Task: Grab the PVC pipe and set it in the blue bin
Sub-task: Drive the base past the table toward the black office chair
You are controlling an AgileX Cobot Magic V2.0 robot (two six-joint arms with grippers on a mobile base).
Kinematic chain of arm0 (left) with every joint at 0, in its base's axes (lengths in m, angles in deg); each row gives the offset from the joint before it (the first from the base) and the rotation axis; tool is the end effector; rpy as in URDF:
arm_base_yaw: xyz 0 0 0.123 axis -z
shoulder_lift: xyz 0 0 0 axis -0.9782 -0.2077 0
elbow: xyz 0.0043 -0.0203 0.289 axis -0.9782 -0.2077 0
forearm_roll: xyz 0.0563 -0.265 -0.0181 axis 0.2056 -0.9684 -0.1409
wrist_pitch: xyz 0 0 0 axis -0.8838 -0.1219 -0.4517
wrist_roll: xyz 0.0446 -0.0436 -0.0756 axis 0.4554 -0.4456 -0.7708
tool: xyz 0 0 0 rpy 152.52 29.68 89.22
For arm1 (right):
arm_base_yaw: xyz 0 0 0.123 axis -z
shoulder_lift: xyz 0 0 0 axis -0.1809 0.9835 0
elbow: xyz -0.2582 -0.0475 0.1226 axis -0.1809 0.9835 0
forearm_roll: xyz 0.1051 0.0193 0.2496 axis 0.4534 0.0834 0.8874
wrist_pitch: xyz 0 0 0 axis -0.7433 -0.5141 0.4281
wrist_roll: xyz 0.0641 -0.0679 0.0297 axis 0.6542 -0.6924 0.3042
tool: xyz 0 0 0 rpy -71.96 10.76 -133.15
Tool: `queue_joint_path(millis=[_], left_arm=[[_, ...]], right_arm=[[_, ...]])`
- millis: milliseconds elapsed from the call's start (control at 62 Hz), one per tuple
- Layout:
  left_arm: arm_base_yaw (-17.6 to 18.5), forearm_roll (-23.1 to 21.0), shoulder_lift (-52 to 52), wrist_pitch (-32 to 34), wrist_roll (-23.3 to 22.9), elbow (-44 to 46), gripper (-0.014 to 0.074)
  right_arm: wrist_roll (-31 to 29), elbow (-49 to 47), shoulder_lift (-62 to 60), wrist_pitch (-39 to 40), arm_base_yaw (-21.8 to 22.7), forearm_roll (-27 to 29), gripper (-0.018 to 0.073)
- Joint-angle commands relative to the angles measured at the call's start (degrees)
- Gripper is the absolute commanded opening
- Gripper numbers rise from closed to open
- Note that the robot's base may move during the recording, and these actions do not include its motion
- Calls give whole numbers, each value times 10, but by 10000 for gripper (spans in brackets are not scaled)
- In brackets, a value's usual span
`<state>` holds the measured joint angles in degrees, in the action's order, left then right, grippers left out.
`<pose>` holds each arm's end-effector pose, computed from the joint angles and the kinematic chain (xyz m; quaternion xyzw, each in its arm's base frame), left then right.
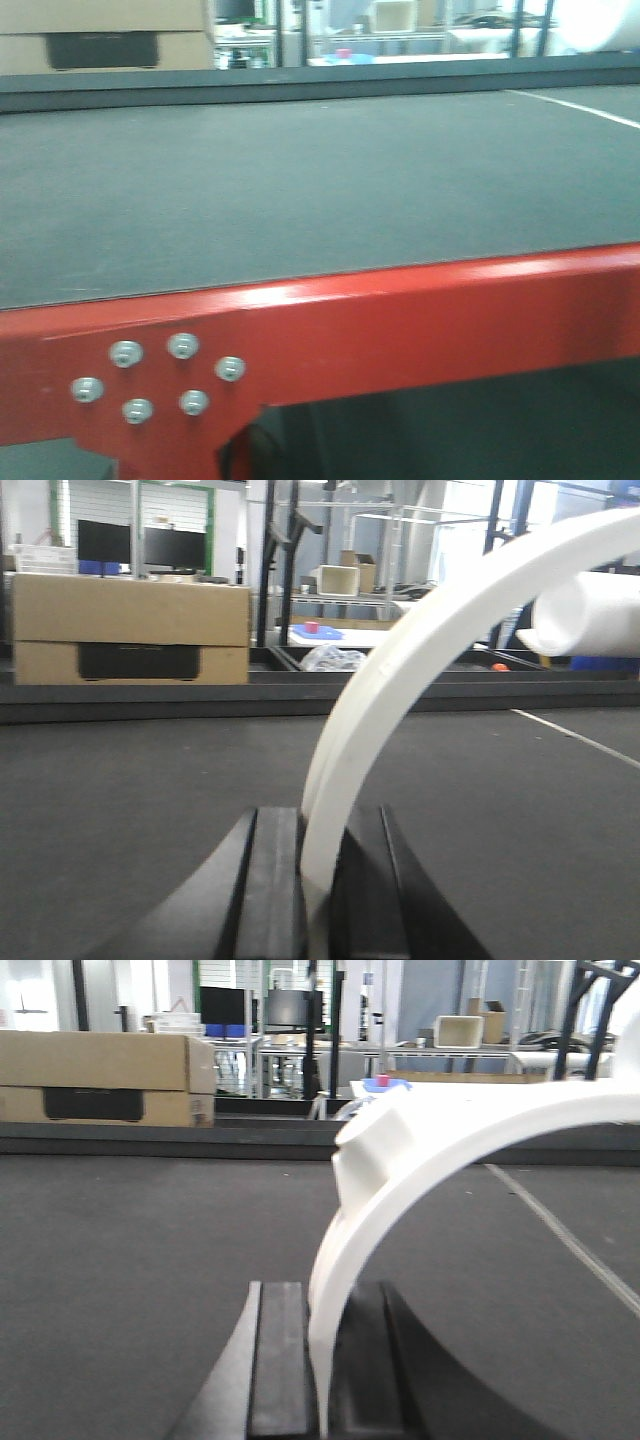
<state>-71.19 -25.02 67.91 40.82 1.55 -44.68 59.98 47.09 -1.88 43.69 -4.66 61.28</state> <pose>0.0931 -0.0105 0.3501 0.0230 0.6734 -0.0580 0.7366 0.0819 0.0187 0.3398 -0.0718 0.6927 0.0910 0.7118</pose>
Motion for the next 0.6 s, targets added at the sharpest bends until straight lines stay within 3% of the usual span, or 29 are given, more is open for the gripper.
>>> queue_joint_path(millis=[0,581], left_arm=[[2,-4,4,18,-2,1,-111],[2,-4,4,18,-2,1,-111]], right_arm=[[-5,0,-3,7,-2,-3,-162],[-5,0,-3,7,-2,-3,-162]])
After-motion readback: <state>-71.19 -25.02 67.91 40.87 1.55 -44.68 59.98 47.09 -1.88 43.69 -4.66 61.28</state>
